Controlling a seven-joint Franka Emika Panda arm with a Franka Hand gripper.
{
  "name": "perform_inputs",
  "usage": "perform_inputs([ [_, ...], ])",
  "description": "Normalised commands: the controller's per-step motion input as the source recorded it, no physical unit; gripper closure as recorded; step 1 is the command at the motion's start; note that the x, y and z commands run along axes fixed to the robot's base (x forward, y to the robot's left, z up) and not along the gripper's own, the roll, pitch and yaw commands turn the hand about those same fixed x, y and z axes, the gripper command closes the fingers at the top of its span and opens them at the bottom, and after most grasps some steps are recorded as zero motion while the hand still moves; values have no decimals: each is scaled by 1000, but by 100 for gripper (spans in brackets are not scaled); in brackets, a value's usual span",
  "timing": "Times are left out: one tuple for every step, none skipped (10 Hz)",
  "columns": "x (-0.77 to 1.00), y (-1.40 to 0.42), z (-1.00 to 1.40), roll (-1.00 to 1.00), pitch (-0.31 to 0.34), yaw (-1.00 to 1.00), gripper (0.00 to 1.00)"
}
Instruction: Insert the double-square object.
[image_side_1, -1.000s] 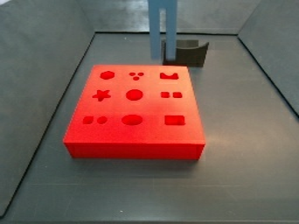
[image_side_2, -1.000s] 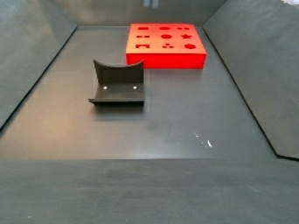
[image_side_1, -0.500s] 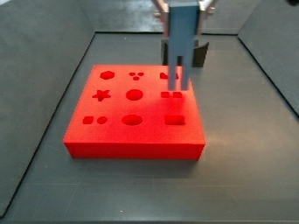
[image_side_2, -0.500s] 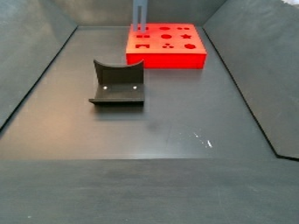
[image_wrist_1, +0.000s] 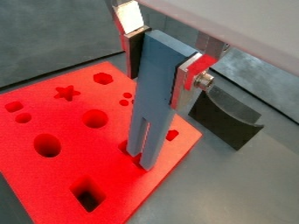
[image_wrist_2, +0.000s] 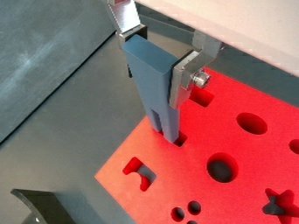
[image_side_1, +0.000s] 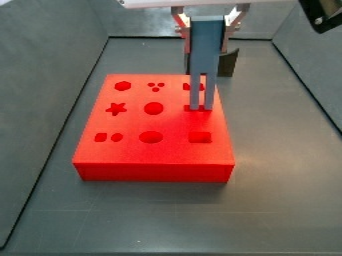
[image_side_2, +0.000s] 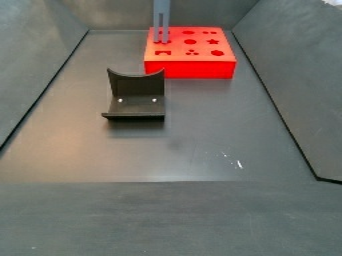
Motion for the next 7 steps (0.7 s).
perform_inputs([
  [-66, -29, -11, 0, 0, 74, 100],
  [-31, 0, 0, 0, 0, 40, 100],
  [-34, 0, -9, 0, 0, 0, 100],
  [-186, 37, -106, 0, 0, 0, 100],
  [-129, 0, 0, 0, 0, 0, 100],
  [0, 0, -37, 0, 0, 0, 100],
  [0, 0, 0, 1, 0, 20, 100],
])
